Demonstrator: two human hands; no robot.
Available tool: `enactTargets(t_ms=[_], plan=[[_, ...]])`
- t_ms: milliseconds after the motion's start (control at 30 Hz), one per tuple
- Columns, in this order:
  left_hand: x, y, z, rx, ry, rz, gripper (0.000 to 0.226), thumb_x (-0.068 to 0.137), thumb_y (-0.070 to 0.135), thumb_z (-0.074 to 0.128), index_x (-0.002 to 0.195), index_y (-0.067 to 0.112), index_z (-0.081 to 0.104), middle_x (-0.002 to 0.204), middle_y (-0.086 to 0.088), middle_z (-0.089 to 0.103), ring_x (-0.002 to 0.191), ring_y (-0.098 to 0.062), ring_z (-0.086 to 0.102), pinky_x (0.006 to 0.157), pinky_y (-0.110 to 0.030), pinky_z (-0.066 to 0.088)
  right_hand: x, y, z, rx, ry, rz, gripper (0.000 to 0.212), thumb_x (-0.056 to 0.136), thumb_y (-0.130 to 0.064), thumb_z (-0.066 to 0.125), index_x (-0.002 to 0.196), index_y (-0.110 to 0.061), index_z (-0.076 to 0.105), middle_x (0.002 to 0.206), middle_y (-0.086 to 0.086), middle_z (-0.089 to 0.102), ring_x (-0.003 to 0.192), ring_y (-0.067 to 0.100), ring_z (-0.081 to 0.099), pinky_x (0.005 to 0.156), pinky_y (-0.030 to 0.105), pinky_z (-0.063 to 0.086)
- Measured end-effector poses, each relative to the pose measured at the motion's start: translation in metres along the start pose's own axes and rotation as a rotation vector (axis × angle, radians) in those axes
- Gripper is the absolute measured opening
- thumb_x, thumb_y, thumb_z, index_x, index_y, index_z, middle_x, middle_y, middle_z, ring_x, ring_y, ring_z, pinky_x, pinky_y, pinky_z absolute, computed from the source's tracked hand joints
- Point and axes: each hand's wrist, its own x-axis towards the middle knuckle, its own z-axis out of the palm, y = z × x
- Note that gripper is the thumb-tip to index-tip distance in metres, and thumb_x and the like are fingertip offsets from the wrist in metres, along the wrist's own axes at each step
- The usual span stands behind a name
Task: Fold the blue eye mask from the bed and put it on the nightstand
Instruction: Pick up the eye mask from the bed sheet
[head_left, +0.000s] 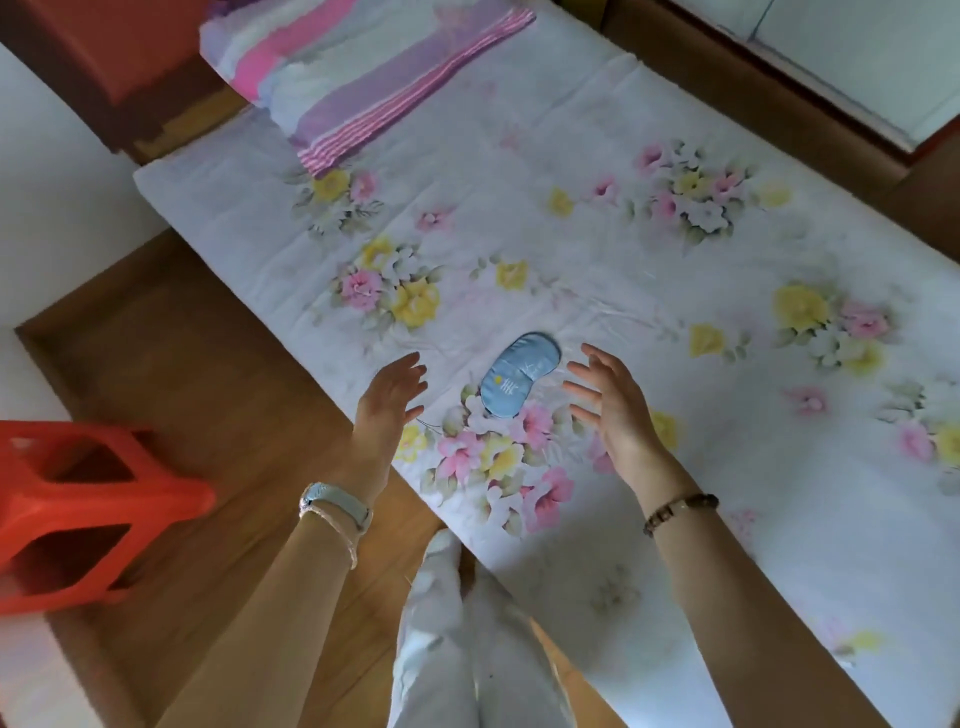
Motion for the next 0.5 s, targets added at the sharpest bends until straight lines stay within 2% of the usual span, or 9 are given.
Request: enactTargets(t_ms=[100,200,300,400,500], plan=[[0.05,-0.03,0.016,0.056,-0.036,-0.051,0.023,0.099,0.012,0.047,0.117,0.02,0.059,0.123,-0.011,0.062,0.117,-0.03,0.059,0.102,-0.047,0.046,0.046,0.023,-0.001,-0.018,0.036,0.069,0.029,0.103,-0.036,0.043,0.128,-0.025,0.05,0.125,0.002,0.059,0.11,0.023,0.061,0.098,0.039,0.047],[0.097,-0.07,0.029,0.128,-0.039,-0.125,0.022,0.098,0.011,0.05,0.116,0.019,0.059,0.119,-0.015,0.062,0.11,-0.029,0.062,0.095,-0.043,0.051,0.093,0.053,-0.001,-0.039,0.059,0.163,0.041,0.103,-0.037,0.041,0.139,-0.016,0.047,0.131,0.006,0.055,0.118,0.028,0.059,0.103,0.043,0.045],[0.142,-0.112,0.044,0.164,0.007,-0.254,0.026,0.096,0.006,0.047,0.12,0.006,0.057,0.113,-0.017,0.061,0.099,-0.03,0.062,0.09,-0.045,0.052,0.136,0.085,0.003,-0.026,0.074,0.239,0.048,0.102,-0.039,0.043,0.143,-0.013,0.046,0.134,0.007,0.054,0.123,0.03,0.057,0.105,0.046,0.045],[0.179,-0.147,0.061,0.185,0.03,-0.382,0.032,0.094,0.003,0.048,0.125,0.002,0.055,0.106,-0.014,0.059,0.092,-0.027,0.059,0.081,-0.044,0.055,0.176,0.114,0.007,-0.009,0.069,0.274,0.05,0.1,-0.043,0.046,0.141,-0.014,0.048,0.132,0.007,0.057,0.115,0.026,0.06,0.1,0.043,0.048],[0.203,-0.176,0.074,0.229,-0.015,-0.427,0.031,0.094,0.006,0.05,0.125,0.004,0.055,0.108,-0.014,0.06,0.095,-0.028,0.061,0.072,-0.037,0.056,0.212,0.136,0.011,0.028,0.112,0.263,0.047,0.1,-0.041,0.046,0.138,-0.014,0.048,0.132,0.01,0.057,0.108,0.024,0.06,0.095,0.04,0.05]])
